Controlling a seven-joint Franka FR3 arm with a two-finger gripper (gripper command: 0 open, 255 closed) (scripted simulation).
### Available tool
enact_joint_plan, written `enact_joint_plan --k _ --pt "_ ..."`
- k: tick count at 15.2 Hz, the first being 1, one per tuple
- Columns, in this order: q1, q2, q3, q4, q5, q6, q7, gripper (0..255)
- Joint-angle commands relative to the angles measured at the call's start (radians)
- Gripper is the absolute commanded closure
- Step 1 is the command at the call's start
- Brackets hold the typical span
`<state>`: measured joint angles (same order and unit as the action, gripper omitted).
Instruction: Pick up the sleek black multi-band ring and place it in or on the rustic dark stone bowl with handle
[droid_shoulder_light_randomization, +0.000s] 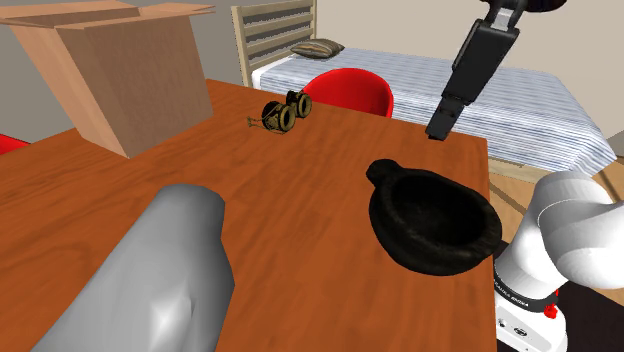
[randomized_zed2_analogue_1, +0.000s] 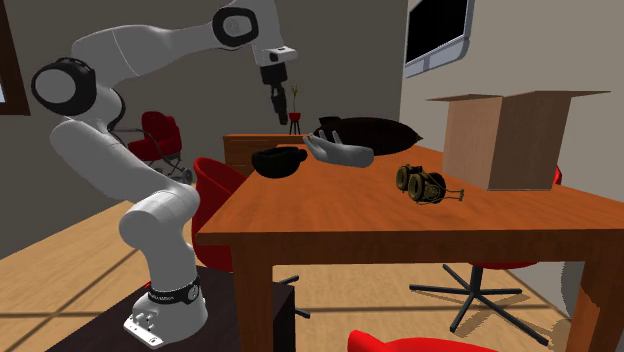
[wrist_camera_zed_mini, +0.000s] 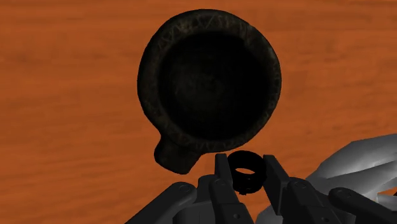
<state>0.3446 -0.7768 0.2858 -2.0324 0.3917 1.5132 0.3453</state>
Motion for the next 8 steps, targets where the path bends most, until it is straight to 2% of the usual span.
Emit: enact_joint_plan --k 1,8 --pt "0.012 -0.056 -0.007 -0.039 0.008 -0.016 0.004 255" --pt "0.020 -0.108 0.006 -0.166 0.024 0.057 -0.016 255"
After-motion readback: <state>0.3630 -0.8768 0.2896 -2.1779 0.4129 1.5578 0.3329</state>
